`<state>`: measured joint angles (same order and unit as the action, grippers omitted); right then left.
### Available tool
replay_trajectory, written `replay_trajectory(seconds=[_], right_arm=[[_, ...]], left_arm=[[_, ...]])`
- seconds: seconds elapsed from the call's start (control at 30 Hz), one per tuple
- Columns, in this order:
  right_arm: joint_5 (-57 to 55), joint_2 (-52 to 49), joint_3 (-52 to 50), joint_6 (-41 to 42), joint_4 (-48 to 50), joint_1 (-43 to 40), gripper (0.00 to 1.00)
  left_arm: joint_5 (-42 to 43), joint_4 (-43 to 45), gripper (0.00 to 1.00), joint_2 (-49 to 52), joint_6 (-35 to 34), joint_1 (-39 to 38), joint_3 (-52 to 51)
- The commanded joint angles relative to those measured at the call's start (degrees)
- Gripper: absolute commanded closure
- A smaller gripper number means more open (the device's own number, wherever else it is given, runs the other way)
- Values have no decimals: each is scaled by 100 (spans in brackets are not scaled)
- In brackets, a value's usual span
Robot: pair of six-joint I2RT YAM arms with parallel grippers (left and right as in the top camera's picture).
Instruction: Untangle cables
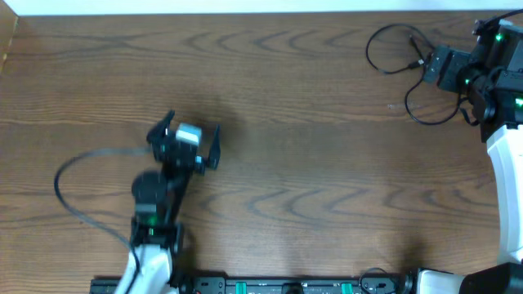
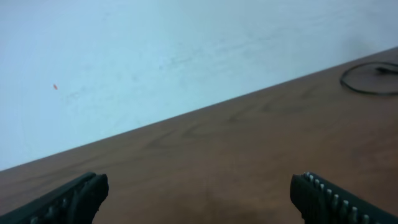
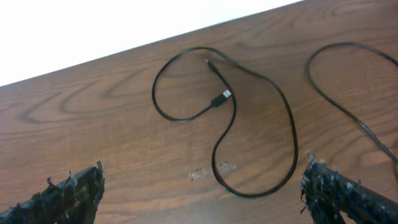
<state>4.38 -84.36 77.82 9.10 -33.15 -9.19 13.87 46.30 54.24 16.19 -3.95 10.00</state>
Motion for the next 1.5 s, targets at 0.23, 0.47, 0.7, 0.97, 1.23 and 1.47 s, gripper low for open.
replay_trajectory(seconds=[0.23, 0.47, 0.7, 0.97, 1.23, 1.47], right_arm=[[28, 44, 15, -39, 9, 17, 1], [28, 44, 15, -39, 9, 17, 1], [28, 44, 15, -39, 9, 17, 1], [28, 44, 15, -39, 9, 17, 1], [28, 44, 15, -39, 9, 17, 1], [28, 44, 15, -39, 9, 17, 1]], left_arm=[[-17, -581, 2, -1770, 199, 0, -977], [48, -1530, 3, -2267, 197, 0, -977], [70, -2555, 2, -2743, 197, 0, -977], [-925, -3445, 2, -3512, -835, 2, -977], [-1410, -4876, 2, -4266, -1705, 0, -977], [-1462, -5053, 2, -4688, -1731, 2, -977]])
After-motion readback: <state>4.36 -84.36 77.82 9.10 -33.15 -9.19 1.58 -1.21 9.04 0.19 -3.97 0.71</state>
